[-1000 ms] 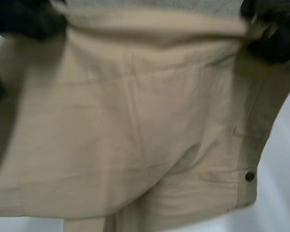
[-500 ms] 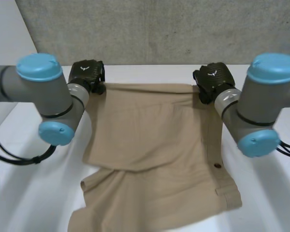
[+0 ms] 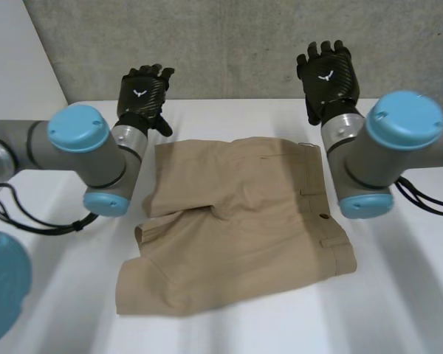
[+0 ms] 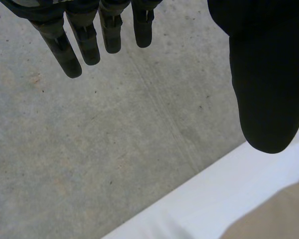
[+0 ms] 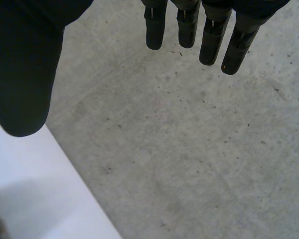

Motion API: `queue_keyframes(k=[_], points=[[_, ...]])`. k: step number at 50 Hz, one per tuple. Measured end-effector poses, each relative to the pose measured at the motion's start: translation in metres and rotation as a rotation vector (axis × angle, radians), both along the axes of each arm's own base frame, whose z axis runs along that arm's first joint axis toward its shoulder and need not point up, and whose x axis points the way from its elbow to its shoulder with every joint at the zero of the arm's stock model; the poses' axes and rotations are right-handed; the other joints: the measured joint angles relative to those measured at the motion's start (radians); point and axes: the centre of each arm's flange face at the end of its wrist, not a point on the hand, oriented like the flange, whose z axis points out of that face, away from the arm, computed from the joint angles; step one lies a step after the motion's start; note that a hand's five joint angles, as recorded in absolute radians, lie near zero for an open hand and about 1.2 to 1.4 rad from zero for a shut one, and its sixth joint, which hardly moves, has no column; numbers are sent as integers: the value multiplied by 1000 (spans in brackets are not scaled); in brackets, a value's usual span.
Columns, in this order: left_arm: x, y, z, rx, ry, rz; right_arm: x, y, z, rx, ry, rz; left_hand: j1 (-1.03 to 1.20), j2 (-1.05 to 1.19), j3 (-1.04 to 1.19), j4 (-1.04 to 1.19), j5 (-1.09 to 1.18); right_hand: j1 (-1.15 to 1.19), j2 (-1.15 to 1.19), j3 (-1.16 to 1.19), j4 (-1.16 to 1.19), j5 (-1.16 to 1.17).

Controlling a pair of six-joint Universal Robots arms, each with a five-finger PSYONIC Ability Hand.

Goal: Fold the shorts.

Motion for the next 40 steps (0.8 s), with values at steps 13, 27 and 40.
queue_keyframes(k=[13, 27, 40], points=[[50, 114, 25, 247, -94, -10, -55, 86, 10, 413, 82, 66, 3, 2, 1, 1, 0, 0, 0, 0, 0, 0], [88, 221, 10, 588, -160, -75, -96, 158, -24, 760, 125, 194, 379, 349, 333, 347, 323, 290, 360, 362, 341, 304], [99, 274, -17, 778, -212, -152, -121, 168, -66, 853, 164, 208, 543, 528, 515, 527, 498, 365, 443, 451, 431, 392]])
